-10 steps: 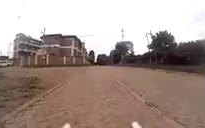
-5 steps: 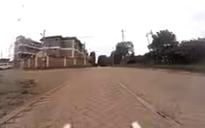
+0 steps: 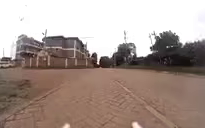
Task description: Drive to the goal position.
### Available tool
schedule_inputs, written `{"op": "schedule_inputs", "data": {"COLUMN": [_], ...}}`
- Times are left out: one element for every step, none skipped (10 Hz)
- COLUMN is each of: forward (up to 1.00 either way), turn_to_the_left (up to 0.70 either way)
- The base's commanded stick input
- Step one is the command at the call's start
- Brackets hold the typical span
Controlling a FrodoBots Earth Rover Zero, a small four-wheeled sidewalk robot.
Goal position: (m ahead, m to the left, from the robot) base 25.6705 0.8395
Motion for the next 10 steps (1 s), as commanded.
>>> {"op": "schedule_inputs", "data": {"forward": [0.70,0.70,0.70,0.70,0.70,0.70,0.70,0.70,0.70,0.70], "turn_to_the_left": [0.03,0.07,0.02,0.07,0.00,0.06,0.11,0.10,0.07,0.00]}}
